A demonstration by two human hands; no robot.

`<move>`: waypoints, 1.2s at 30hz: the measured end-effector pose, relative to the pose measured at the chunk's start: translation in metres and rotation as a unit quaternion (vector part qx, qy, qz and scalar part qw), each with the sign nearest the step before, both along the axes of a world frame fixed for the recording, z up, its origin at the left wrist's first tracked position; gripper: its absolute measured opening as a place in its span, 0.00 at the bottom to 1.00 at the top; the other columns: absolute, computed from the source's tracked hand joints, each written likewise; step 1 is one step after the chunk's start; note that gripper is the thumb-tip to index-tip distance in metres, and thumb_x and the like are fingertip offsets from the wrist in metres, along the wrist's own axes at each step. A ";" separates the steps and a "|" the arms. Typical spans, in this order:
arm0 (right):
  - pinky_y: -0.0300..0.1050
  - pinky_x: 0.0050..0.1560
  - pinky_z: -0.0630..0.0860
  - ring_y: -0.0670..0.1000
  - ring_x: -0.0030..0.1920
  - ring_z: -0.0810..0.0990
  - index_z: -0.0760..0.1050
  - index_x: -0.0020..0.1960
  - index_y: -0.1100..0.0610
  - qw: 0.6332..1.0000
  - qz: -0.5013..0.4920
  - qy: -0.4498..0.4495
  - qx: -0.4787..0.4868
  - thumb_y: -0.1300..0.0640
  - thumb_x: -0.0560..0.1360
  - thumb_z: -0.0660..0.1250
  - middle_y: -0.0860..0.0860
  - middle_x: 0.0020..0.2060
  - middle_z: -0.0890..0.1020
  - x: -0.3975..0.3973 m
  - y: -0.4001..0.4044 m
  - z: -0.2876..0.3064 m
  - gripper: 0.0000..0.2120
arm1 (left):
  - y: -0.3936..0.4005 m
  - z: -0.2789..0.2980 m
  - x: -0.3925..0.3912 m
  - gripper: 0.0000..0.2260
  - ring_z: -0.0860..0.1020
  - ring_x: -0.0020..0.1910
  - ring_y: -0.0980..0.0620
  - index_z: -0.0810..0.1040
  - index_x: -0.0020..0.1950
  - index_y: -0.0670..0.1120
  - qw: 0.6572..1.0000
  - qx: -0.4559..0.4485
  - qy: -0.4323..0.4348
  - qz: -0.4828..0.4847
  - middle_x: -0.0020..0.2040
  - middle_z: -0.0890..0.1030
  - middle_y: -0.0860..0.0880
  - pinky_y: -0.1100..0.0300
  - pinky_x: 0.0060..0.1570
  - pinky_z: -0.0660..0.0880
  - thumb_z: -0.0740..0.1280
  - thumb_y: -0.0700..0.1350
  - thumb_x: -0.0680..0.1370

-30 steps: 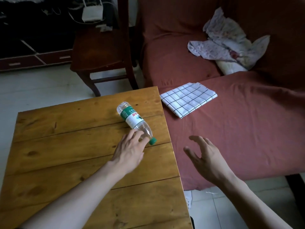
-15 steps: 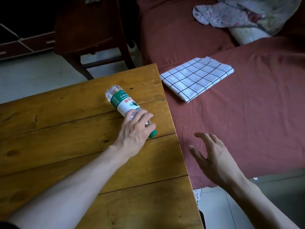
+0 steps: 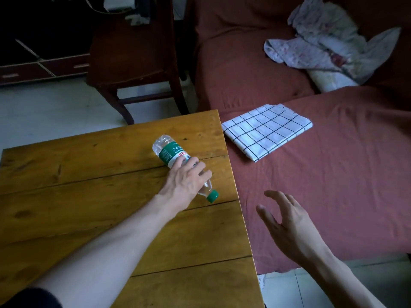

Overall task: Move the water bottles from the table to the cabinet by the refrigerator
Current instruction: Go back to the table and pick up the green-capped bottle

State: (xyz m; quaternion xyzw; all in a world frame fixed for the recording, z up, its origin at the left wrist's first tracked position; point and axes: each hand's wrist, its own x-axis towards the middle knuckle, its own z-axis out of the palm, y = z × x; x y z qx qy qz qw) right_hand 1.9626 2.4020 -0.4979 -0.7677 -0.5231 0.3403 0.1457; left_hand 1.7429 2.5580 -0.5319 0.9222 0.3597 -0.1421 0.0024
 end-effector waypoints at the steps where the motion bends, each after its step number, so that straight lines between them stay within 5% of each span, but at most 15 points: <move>1: 0.52 0.56 0.76 0.53 0.54 0.78 0.68 0.70 0.50 1.000 0.001 0.002 -0.003 0.35 0.76 0.57 0.52 0.65 0.75 0.001 -0.001 -0.002 0.28 | 0.000 -0.002 0.000 0.24 0.68 0.68 0.44 0.70 0.66 0.51 1.000 0.005 -0.008 0.002 0.67 0.73 0.47 0.44 0.67 0.64 0.74 0.42 0.72; 5: 0.48 0.56 0.74 0.52 0.55 0.78 0.69 0.70 0.51 1.000 0.000 0.012 -0.014 0.36 0.76 0.57 0.53 0.65 0.75 0.002 -0.008 -0.006 0.28 | -0.002 -0.005 -0.017 0.25 0.76 0.57 0.43 0.78 0.57 0.48 0.995 0.036 -0.095 -0.003 0.54 0.79 0.47 0.44 0.54 0.71 0.79 0.36 0.63; 11: 0.45 0.55 0.72 0.52 0.57 0.77 0.69 0.70 0.51 1.000 -0.003 0.016 -0.007 0.36 0.76 0.57 0.54 0.65 0.75 0.000 0.006 0.006 0.28 | 0.001 0.023 -0.035 0.32 0.76 0.57 0.46 0.80 0.60 0.48 0.962 0.020 -0.247 0.116 0.57 0.81 0.50 0.47 0.51 0.72 0.83 0.41 0.57; 15: 0.45 0.57 0.72 0.53 0.63 0.75 0.69 0.70 0.51 1.000 0.004 0.017 0.012 0.37 0.76 0.58 0.55 0.65 0.75 -0.004 0.023 0.019 0.28 | 0.007 0.043 -0.051 0.27 0.76 0.54 0.51 0.79 0.60 0.50 0.889 -0.031 -0.385 0.246 0.55 0.80 0.53 0.49 0.51 0.76 0.81 0.44 0.62; 19: 0.42 0.56 0.69 0.50 0.62 0.75 0.69 0.70 0.51 0.999 0.014 0.014 0.028 0.38 0.76 0.59 0.54 0.65 0.76 -0.010 0.029 0.025 0.27 | 0.010 0.056 -0.069 0.27 0.75 0.53 0.63 0.75 0.58 0.54 0.793 -0.086 -0.484 0.360 0.54 0.78 0.58 0.67 0.49 0.72 0.82 0.44 0.63; 21: 0.42 0.55 0.70 0.50 0.61 0.75 0.70 0.70 0.52 0.999 0.022 0.012 0.032 0.38 0.76 0.59 0.53 0.64 0.77 -0.014 0.030 0.024 0.27 | 0.011 0.052 -0.084 0.27 0.75 0.54 0.66 0.74 0.58 0.55 0.747 -0.093 -0.515 0.410 0.53 0.78 0.60 0.62 0.52 0.75 0.82 0.44 0.64; 24: 0.44 0.56 0.72 0.51 0.62 0.76 0.70 0.69 0.52 0.999 0.029 0.011 0.028 0.37 0.75 0.59 0.52 0.64 0.77 -0.019 0.028 0.022 0.28 | 0.010 0.044 -0.104 0.27 0.79 0.54 0.54 0.76 0.56 0.52 0.680 -0.096 -0.551 0.474 0.52 0.81 0.54 0.44 0.55 0.79 0.81 0.48 0.61; 29: 0.44 0.54 0.73 0.50 0.58 0.76 0.72 0.68 0.52 0.999 0.036 0.023 0.021 0.34 0.72 0.56 0.53 0.62 0.78 -0.039 0.029 0.023 0.32 | -0.002 0.042 -0.112 0.31 0.80 0.55 0.50 0.76 0.59 0.56 0.701 -0.120 -0.536 0.455 0.54 0.81 0.54 0.46 0.53 0.81 0.80 0.55 0.59; 36: 0.43 0.53 0.70 0.48 0.56 0.75 0.72 0.68 0.55 0.996 0.074 0.010 0.042 0.39 0.75 0.59 0.54 0.61 0.79 -0.066 0.045 0.033 0.28 | -0.012 0.039 -0.124 0.29 0.77 0.52 0.58 0.73 0.55 0.61 0.690 -0.128 -0.514 0.494 0.52 0.76 0.64 0.61 0.50 0.74 0.83 0.45 0.62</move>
